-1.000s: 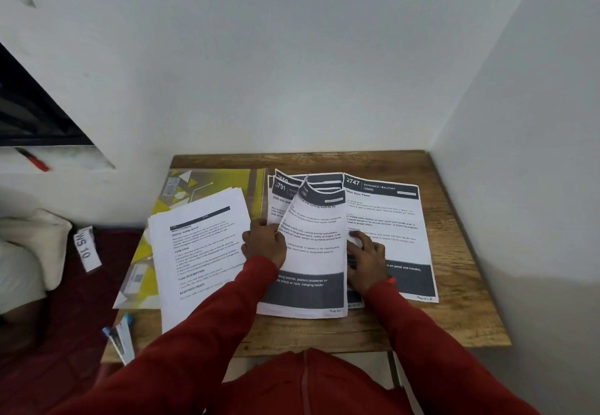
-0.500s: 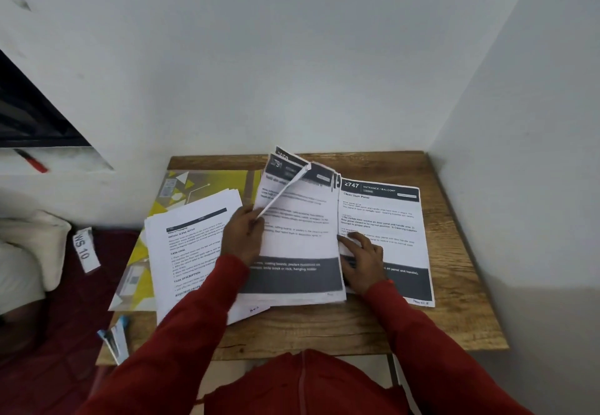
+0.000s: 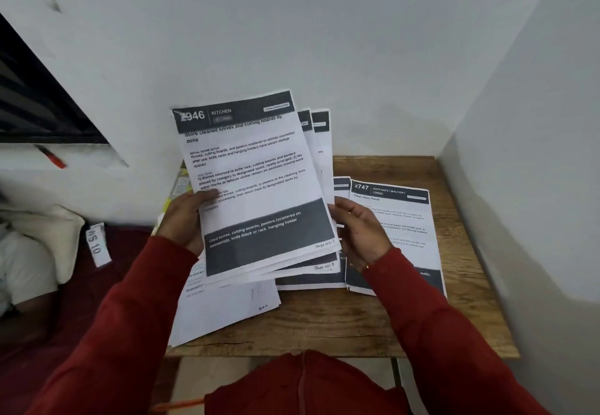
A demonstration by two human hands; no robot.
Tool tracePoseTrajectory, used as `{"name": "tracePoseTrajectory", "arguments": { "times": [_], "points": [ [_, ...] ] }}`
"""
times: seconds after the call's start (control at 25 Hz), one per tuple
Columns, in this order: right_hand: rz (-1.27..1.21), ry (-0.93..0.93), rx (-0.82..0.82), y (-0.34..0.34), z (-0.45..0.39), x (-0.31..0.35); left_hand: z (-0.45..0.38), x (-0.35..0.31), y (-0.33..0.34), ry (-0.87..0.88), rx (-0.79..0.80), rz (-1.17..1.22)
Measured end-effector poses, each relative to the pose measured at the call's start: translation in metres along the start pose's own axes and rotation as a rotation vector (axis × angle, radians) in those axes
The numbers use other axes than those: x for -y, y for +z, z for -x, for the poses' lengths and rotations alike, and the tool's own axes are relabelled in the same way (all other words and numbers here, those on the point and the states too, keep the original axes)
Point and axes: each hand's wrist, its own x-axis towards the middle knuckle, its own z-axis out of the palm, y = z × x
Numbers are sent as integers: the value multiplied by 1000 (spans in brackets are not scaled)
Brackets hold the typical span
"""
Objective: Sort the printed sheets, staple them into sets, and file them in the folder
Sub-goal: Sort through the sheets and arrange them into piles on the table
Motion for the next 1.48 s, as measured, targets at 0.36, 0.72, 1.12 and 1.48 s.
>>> {"name": "tracePoseTrajectory", "arguments": {
  "times": [0.36, 0.72, 1.12, 1.48],
  "points": [
    [-105, -256, -53, -6, 27, 55, -18, 5, -25, -91, 27, -36],
    [40, -142, -135, -9, 27, 45, -17, 15, 2, -94, 146, 0],
    [-190, -347, -34, -11, 33, 71, -13, -4, 5, -98, 150, 105],
    [-113, -445, 5, 3, 44, 84, -24, 5, -5, -102, 141, 130]
  ]
}}
